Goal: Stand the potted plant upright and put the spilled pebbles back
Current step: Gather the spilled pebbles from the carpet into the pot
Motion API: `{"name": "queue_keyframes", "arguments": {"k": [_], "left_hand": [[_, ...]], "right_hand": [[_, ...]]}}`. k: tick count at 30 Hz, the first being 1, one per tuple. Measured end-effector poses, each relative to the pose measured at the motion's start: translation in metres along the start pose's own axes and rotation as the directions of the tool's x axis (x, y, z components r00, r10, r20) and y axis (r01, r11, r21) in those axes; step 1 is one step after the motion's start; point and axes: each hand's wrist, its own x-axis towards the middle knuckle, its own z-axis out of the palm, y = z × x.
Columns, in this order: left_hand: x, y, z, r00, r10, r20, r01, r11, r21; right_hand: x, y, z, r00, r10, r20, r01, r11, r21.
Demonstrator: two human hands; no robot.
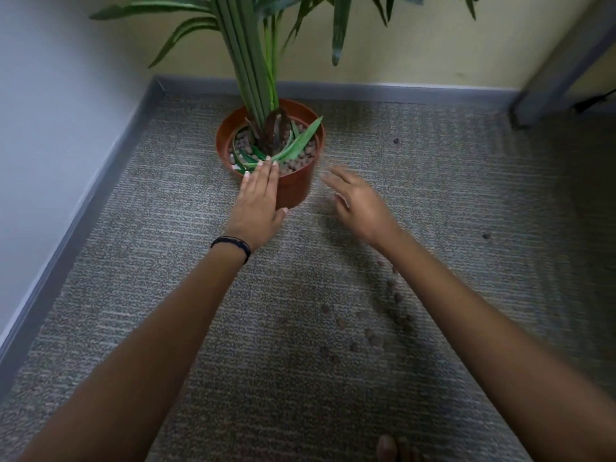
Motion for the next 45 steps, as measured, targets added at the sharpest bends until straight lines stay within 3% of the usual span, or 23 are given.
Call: {"name": "queue_keyframes", "arguments": {"k": [3, 6, 9, 12, 14, 18, 22, 27, 31, 34, 37, 45], "left_hand": [[-0.001, 0.000, 0.003, 1.000, 0.007, -0.021, -0.007, 1.000, 0.022], [-0.006, 0.005, 0.006, 0.999, -0.012, -0.046, 0.017, 0.994, 0.104], [-0.020, 0.024, 0.014, 0.997, 0.067, -0.049, -0.058, 0.985, 0.163], [-0.043, 0.057, 0.036, 0.963, 0.253, 0.089, -0.264, 0.954, 0.141], [-0.063, 0.075, 0.055, 0.932, 0.301, 0.203, -0.322, 0.943, 0.079], [-0.100, 0.086, 0.084, 0.835, 0.372, 0.405, -0.365, 0.926, -0.099], [-0.112, 0.076, 0.095, 0.729, 0.420, 0.540, -0.467, 0.883, -0.057], [-0.115, 0.071, 0.101, 0.569, 0.637, 0.521, -0.722, 0.690, -0.055], [-0.114, 0.076, 0.099, 0.433, 0.738, 0.517, -0.797, 0.581, -0.162], [-0.112, 0.077, 0.100, 0.355, 0.738, 0.574, -0.833, 0.529, -0.165], [-0.108, 0.075, 0.097, 0.344, 0.737, 0.582, -0.840, 0.518, -0.160], [-0.104, 0.061, 0.091, 0.401, 0.736, 0.545, -0.817, 0.557, -0.150]], "right_hand": [[-0.051, 0.041, 0.009, 0.987, 0.143, 0.078, -0.145, 0.989, 0.030], [-0.108, 0.076, 0.023, 0.926, 0.288, 0.246, -0.295, 0.955, -0.008], [-0.157, 0.093, 0.042, 0.876, 0.338, 0.343, -0.337, 0.939, -0.064], [-0.190, 0.092, 0.059, 0.881, 0.324, 0.346, -0.322, 0.944, -0.067], [-0.201, 0.087, 0.067, 0.907, 0.289, 0.305, -0.288, 0.956, -0.050], [-0.207, 0.083, 0.074, 0.929, 0.258, 0.266, -0.242, 0.966, -0.094], [-0.200, 0.080, 0.075, 0.929, 0.270, 0.254, -0.239, 0.960, -0.145], [-0.183, 0.079, 0.073, 0.920, 0.290, 0.265, -0.254, 0.954, -0.162], [-0.185, 0.078, 0.069, 0.919, 0.278, 0.280, -0.228, 0.953, -0.198], [-0.191, 0.074, 0.066, 0.917, 0.277, 0.289, -0.219, 0.951, -0.218], [-0.193, 0.072, 0.063, 0.922, 0.278, 0.271, -0.223, 0.950, -0.216], [-0.201, 0.072, 0.056, 0.937, 0.239, 0.255, -0.172, 0.951, -0.258]]}}
